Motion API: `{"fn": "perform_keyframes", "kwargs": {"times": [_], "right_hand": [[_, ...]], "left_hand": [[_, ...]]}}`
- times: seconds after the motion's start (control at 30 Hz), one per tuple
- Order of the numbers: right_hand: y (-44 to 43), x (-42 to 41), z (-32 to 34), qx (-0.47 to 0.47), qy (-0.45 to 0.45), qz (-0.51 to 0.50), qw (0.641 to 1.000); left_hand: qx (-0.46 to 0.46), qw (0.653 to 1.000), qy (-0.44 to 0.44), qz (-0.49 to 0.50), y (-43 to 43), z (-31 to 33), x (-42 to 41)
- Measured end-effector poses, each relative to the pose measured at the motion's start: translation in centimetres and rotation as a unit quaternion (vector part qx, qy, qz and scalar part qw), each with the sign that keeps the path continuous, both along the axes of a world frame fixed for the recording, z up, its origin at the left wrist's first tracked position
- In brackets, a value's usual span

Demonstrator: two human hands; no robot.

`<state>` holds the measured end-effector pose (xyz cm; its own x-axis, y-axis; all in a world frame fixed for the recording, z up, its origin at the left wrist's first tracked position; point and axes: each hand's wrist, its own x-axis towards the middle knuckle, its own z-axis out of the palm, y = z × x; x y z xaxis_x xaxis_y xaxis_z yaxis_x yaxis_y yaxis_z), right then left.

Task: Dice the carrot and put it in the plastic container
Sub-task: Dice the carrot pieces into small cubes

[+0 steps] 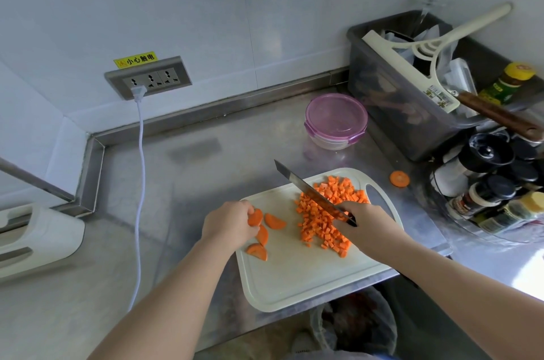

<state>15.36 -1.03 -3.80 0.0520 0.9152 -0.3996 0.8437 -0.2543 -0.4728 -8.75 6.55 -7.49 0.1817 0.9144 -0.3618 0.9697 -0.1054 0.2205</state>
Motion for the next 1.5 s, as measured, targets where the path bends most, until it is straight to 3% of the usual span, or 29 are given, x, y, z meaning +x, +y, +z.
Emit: {"fn": "perform_keyframes", "kwargs": {"times": [0.07,0.2,0.4,0.87,1.2,1.5], "right_hand": [[0.0,0.1,0.0,0.004,0.004,-0.006,1.0],[-0.2,0.1,0.2,0.01,0.006,-0.012,1.0],[-0.5,0.3,0.4,0.011,0.016,-0.016,1.0],[-0.8,0.7,0.2,0.013,0.008,-0.018,1.0],[-1.0,0.8,0.4,0.012,0.021,-0.012,1.0],[-2.1,0.4,0.0,0.016,0.021,0.001,1.0]], "left_hand": [[0.031,0.999,-0.022,-0.017,0.3,0.5,-0.1],[0.027,0.988,-0.049,-0.143,0.7,1.0,1.1],[0.01,0.97,0.039,-0.241,1.2,0.3,2.8],[-0.033,0.954,0.124,-0.272,2.4,1.1,5.2],[0.023,0.958,0.028,-0.283,-1.1,2.2,5.3],[-0.061,0.96,0.022,-0.274,-5.9,0.4,3.8]]}}
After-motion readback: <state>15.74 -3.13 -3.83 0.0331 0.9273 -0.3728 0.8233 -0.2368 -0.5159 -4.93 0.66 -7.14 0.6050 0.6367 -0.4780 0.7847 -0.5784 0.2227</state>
